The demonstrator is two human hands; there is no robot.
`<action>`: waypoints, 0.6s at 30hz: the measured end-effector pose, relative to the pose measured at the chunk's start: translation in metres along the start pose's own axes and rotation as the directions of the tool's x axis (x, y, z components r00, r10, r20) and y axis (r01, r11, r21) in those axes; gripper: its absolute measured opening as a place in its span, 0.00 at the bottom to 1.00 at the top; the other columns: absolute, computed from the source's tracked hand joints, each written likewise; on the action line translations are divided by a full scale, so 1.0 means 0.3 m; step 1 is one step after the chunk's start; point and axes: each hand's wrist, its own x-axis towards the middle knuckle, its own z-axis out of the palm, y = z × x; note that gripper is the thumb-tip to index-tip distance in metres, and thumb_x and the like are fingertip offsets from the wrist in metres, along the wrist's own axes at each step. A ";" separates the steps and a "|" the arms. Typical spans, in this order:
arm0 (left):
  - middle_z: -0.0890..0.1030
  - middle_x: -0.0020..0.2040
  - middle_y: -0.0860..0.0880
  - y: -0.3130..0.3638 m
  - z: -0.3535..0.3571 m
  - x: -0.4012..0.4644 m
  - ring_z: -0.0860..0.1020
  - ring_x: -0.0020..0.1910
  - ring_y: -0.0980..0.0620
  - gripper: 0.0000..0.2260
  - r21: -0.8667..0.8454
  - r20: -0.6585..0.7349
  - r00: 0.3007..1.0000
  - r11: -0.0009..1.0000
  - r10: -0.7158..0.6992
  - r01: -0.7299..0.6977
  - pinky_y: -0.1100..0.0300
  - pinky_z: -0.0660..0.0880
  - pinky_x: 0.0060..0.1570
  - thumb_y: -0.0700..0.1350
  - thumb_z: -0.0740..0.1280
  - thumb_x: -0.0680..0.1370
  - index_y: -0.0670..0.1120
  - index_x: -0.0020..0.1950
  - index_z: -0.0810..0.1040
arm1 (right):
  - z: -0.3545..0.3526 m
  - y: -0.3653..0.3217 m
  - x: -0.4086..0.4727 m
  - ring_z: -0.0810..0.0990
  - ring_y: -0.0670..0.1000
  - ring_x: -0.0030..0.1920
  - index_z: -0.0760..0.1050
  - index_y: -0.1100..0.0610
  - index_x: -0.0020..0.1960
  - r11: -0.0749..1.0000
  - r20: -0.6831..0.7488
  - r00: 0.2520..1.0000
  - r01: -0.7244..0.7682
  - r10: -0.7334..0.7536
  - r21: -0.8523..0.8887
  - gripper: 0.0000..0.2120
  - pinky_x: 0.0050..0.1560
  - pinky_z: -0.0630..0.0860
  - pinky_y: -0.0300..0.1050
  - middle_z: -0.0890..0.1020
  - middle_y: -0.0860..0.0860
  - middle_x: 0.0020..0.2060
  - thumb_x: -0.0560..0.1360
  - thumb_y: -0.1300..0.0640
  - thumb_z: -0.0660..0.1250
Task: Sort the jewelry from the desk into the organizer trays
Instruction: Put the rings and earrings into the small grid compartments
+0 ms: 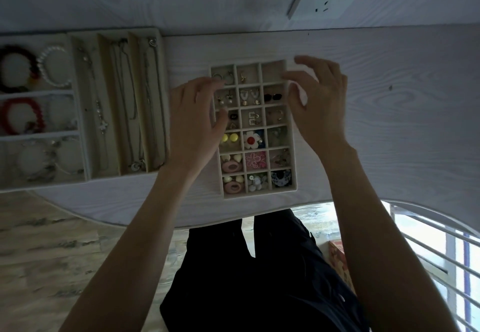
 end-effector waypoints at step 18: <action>0.69 0.71 0.48 0.076 0.066 -0.029 0.63 0.71 0.46 0.20 0.225 0.168 0.984 0.969 0.067 -0.105 0.42 0.53 0.72 0.48 0.65 0.78 0.46 0.69 0.71 | -0.074 0.231 -0.233 0.77 0.59 0.45 0.81 0.53 0.48 0.876 0.040 0.876 -0.476 0.480 -0.083 0.07 0.49 0.66 0.49 0.82 0.53 0.43 0.71 0.53 0.69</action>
